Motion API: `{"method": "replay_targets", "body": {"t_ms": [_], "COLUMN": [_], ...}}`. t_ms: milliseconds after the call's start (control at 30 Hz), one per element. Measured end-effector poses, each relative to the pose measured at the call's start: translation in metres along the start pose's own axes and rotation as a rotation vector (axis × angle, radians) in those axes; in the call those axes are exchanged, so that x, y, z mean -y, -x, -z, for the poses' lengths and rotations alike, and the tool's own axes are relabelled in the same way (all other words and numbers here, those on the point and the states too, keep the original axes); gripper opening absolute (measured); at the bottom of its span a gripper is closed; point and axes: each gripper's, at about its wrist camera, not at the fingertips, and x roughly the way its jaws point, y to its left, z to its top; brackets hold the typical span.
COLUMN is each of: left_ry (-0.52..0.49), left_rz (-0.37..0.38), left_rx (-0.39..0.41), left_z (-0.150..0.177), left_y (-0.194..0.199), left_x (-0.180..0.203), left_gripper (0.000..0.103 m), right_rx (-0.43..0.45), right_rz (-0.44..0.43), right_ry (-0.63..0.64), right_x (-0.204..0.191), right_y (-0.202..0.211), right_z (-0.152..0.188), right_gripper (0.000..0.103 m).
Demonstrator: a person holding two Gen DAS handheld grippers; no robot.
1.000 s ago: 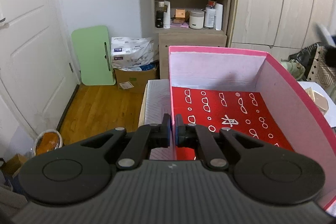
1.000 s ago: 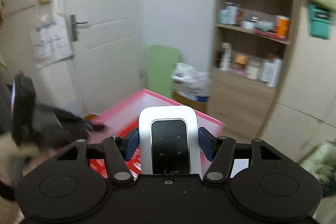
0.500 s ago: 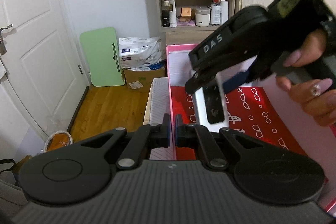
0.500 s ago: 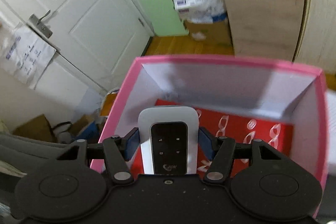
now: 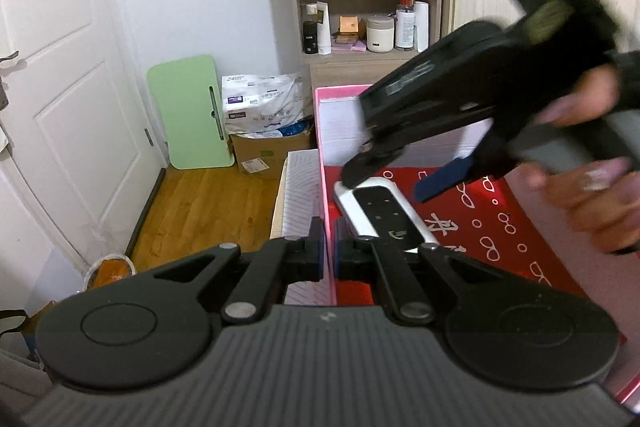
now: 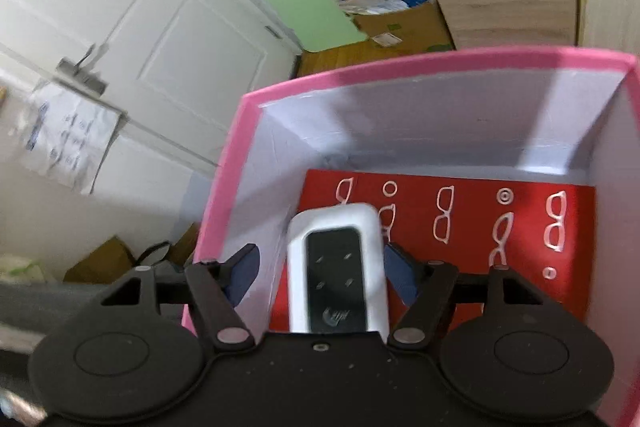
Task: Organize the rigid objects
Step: 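Carry the router into the pink box and open the right gripper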
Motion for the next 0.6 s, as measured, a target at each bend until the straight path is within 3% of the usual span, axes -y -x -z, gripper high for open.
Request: {"method": "replay_targets", "body": {"t_ms": [133,267,433,600], "left_ry": [-0.004,-0.003,-0.001,-0.002], "left_rz": [0.006,0.008,0.007,0.008], "left_rx": [-0.001,0.008,0.012,0.012], "left_z": [0.0,0.001,0.002,0.002], "left_y": [-0.001,0.001,0.002,0.003], "left_x": [0.0,-0.001,-0.002,-0.002], "left_gripper": [0.004,0.004,0.004,0.004], "right_rx": [0.062,0.157,0.249,0.269], "right_rz": [-0.05,-0.02,0.075,0.22], "right_ry": [0.117,0.204,0.26,0.268], "right_x": [-0.005,-0.004,0.018,0.059], "right_y": [0.054,0.117,0.166,0.172], "right_z": [0.02,0.043,0.071,0.094], "right_gripper": [0.074,0.074,0.074,0.074]}}
